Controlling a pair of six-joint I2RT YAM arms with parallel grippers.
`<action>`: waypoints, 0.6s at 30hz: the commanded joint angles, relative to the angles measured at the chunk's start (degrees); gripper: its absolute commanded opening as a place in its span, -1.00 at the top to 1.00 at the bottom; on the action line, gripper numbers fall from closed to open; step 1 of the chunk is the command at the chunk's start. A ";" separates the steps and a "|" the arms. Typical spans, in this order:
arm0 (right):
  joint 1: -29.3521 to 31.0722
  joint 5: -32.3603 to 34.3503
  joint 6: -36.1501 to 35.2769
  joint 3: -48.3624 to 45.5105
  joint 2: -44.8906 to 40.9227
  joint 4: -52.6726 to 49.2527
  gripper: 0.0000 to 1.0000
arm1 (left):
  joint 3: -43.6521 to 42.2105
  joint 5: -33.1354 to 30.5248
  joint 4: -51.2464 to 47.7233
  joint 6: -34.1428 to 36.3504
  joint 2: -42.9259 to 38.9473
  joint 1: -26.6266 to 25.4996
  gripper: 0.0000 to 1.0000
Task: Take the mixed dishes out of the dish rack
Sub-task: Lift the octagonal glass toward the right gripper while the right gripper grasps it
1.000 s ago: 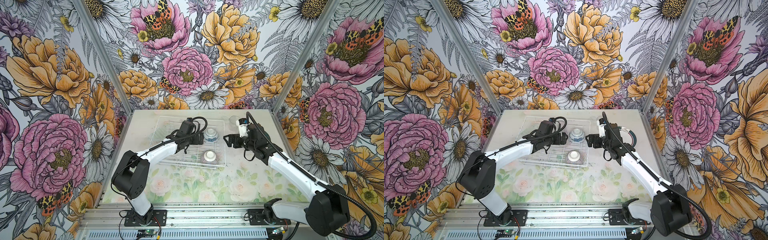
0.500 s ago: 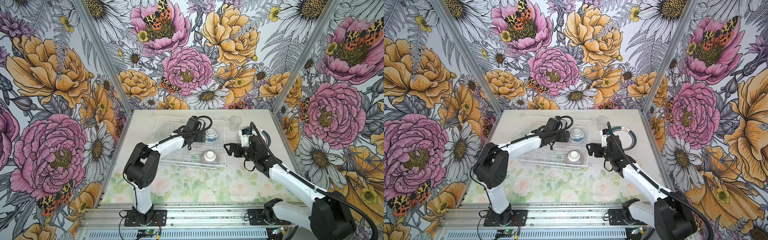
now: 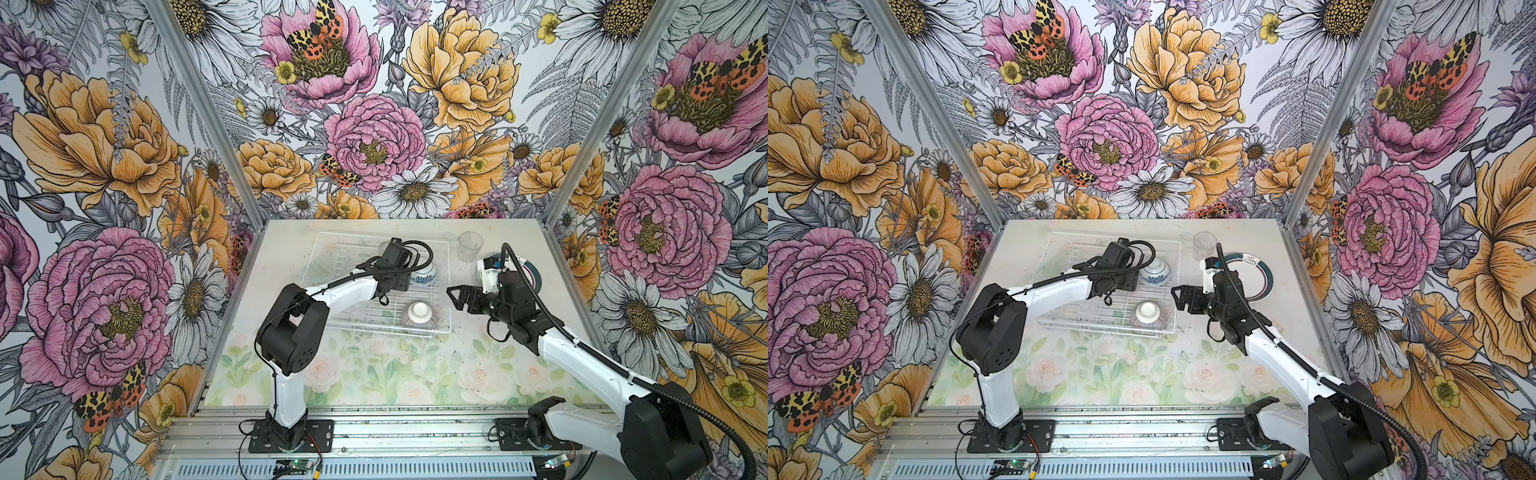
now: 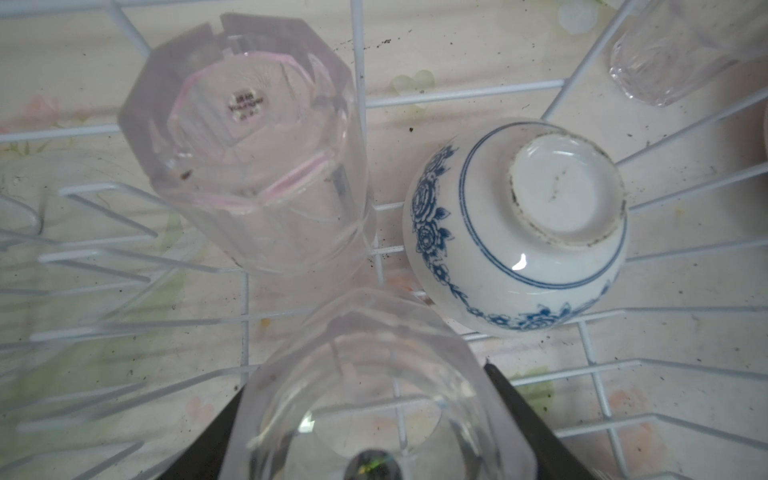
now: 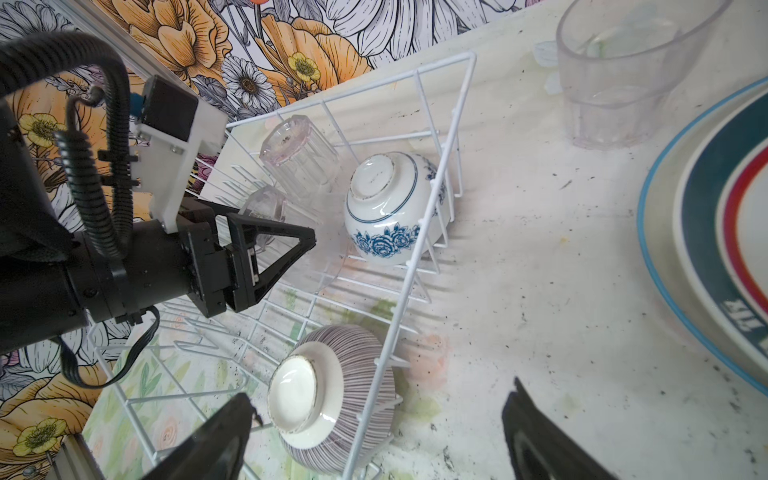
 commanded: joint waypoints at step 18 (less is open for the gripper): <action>11.32 0.16 -5.95 2.99 3.92 15.29 -0.86 | -14.41 26.25 16.06 -26.84 -23.24 11.96 -0.21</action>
